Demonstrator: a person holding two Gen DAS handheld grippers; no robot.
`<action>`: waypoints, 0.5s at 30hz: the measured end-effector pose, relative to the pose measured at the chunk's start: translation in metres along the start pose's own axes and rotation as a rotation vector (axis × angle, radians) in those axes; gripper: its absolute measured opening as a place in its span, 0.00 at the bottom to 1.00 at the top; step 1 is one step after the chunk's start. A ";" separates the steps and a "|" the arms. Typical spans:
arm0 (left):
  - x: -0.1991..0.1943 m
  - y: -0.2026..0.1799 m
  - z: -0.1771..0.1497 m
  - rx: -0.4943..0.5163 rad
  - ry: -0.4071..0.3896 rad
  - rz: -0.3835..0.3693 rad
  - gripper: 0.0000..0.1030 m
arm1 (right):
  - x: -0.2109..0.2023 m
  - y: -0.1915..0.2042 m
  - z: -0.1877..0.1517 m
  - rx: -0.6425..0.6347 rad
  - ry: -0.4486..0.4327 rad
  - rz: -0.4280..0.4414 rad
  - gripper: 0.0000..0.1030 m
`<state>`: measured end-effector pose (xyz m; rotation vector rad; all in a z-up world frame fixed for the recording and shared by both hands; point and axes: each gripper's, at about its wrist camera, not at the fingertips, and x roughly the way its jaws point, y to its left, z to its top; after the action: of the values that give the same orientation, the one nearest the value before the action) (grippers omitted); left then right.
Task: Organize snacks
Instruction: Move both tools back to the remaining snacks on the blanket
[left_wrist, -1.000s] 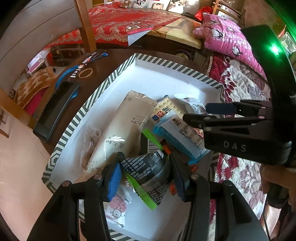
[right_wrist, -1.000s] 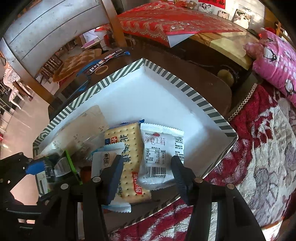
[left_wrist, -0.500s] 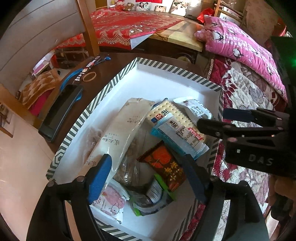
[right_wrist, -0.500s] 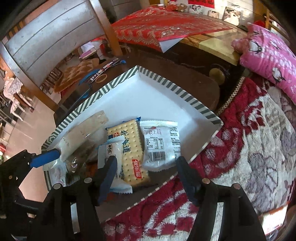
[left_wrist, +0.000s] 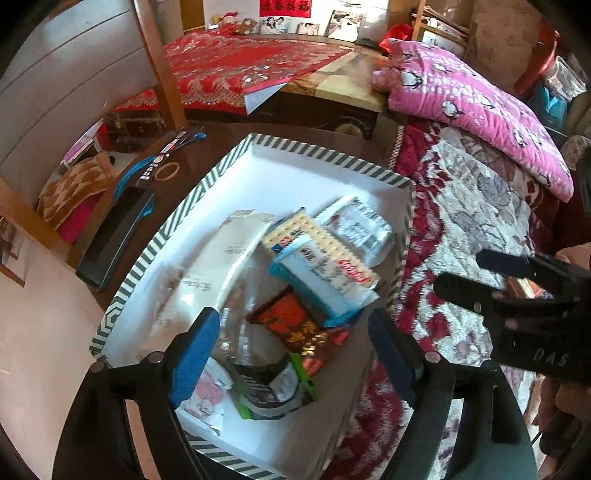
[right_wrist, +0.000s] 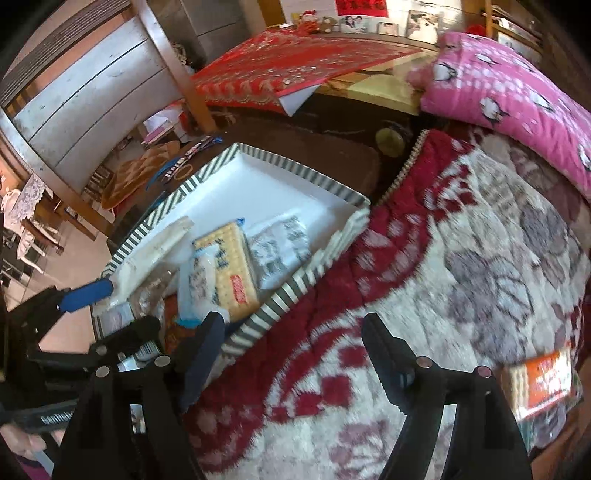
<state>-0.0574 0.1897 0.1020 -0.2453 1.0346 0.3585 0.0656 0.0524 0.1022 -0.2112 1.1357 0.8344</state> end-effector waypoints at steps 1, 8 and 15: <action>0.000 -0.004 0.000 0.006 0.000 -0.005 0.80 | -0.003 -0.004 -0.004 0.007 -0.001 -0.003 0.78; 0.001 -0.044 -0.004 0.055 0.007 -0.051 0.80 | -0.025 -0.035 -0.037 0.074 -0.008 -0.031 0.80; 0.004 -0.087 -0.012 0.119 0.025 -0.100 0.80 | -0.045 -0.067 -0.072 0.150 -0.010 -0.085 0.83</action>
<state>-0.0304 0.1063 0.0955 -0.1943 1.0603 0.2029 0.0524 -0.0548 0.0928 -0.1296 1.1663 0.6713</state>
